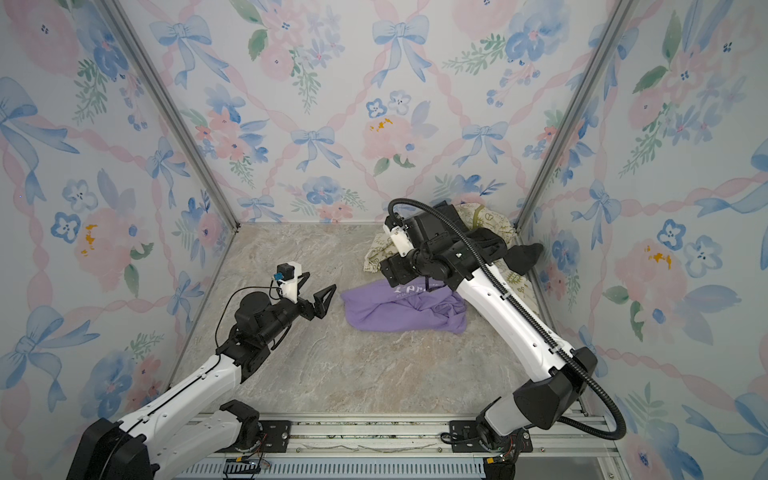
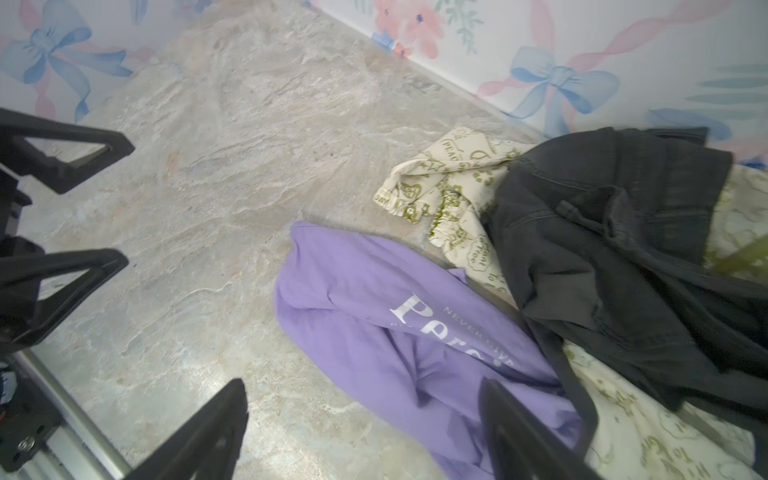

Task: Pick out a specific cloth from the pile
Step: 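Lower the lavender shirt onto the table nearer the robot with the right gripper, then grasp the lavender shirt with the left gripper while the right gripper releases it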

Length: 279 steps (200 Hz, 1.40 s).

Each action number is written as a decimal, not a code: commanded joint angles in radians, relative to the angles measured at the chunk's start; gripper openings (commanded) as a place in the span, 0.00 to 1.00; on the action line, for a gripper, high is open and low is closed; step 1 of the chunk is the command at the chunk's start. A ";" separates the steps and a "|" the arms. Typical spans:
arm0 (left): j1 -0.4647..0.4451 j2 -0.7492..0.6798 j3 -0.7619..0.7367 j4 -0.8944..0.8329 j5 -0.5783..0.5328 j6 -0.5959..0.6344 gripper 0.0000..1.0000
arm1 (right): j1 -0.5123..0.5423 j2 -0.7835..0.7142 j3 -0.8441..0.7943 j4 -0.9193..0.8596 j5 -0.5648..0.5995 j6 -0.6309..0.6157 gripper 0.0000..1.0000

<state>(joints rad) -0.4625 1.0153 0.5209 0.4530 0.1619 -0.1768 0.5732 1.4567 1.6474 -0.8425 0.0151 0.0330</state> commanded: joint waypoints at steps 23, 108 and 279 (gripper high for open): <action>-0.156 0.192 0.214 -0.227 -0.042 0.220 0.94 | -0.196 -0.206 -0.211 0.200 0.056 0.298 0.89; -0.290 0.692 0.631 -0.443 -0.155 0.308 0.77 | -0.300 -0.404 -0.455 0.140 0.020 0.399 0.97; -0.318 1.074 0.944 -0.503 -0.186 0.177 0.00 | -0.305 -0.341 -0.486 0.169 0.020 0.393 0.97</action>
<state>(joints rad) -0.7769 2.1094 1.4395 -0.0399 -0.0128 -0.0036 0.2756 1.1343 1.1782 -0.6853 0.0307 0.4164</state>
